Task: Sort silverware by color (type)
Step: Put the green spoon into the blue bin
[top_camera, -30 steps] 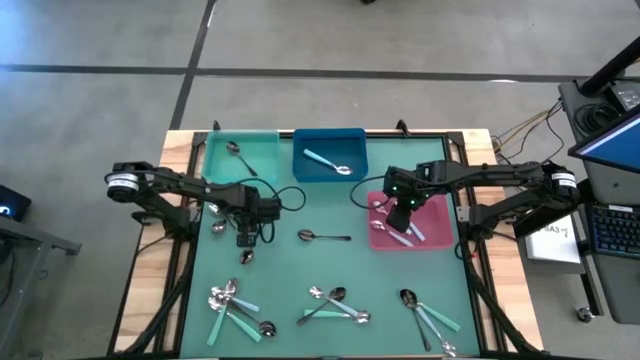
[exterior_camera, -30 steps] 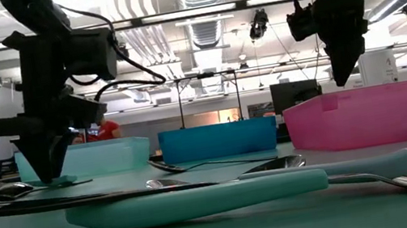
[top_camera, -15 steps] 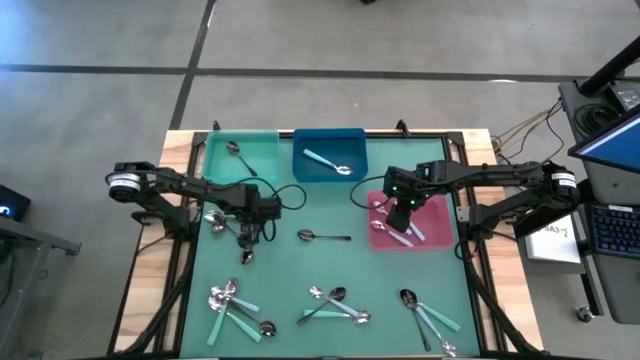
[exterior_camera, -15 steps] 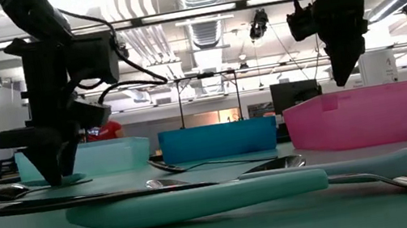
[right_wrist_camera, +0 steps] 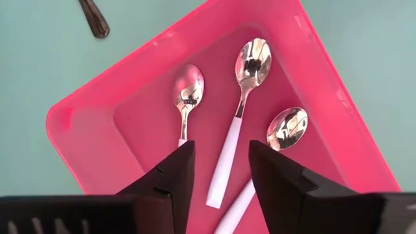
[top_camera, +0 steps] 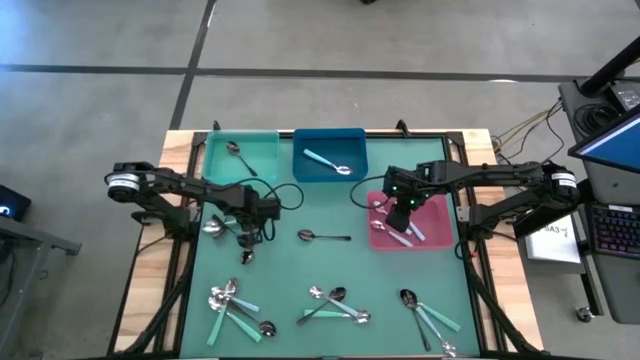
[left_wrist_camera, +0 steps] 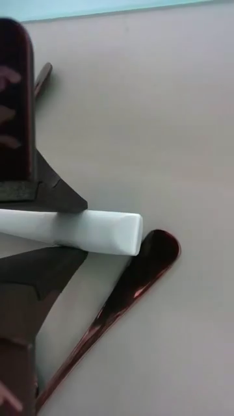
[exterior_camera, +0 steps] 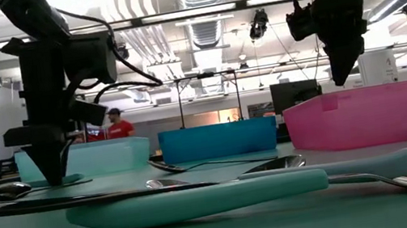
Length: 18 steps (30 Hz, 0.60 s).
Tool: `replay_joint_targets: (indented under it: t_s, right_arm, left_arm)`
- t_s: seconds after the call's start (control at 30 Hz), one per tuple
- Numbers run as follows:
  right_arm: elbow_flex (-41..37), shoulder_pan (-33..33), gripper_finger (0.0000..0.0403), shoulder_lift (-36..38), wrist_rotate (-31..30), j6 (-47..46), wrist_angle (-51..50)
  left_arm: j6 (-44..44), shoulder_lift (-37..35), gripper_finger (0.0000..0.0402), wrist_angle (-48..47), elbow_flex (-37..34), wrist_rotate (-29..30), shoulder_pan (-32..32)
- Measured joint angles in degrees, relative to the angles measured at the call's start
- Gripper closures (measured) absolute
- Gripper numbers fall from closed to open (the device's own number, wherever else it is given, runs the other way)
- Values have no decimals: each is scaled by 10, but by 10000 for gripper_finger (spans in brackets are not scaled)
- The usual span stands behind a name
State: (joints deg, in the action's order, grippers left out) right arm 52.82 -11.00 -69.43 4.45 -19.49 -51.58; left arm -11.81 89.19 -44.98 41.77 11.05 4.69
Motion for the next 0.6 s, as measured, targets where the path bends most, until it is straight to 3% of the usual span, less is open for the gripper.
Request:
replay_joint_targets:
  t_s: [0.1, 0.4, 0.6]
  right_arm:
    - [0, 0, 268, 0, 0, 0, 0]
    - [0, 0, 271, 0, 0, 0, -1]
    - [0, 0, 267, 0, 0, 6, -1]
  left_arm:
    - [-1, -3, 348, -16, 18, 9, 0]
    - [0, -26, 348, -25, 98, 110, 1]
    - [-47, -45, 348, -19, 138, 199, 0]
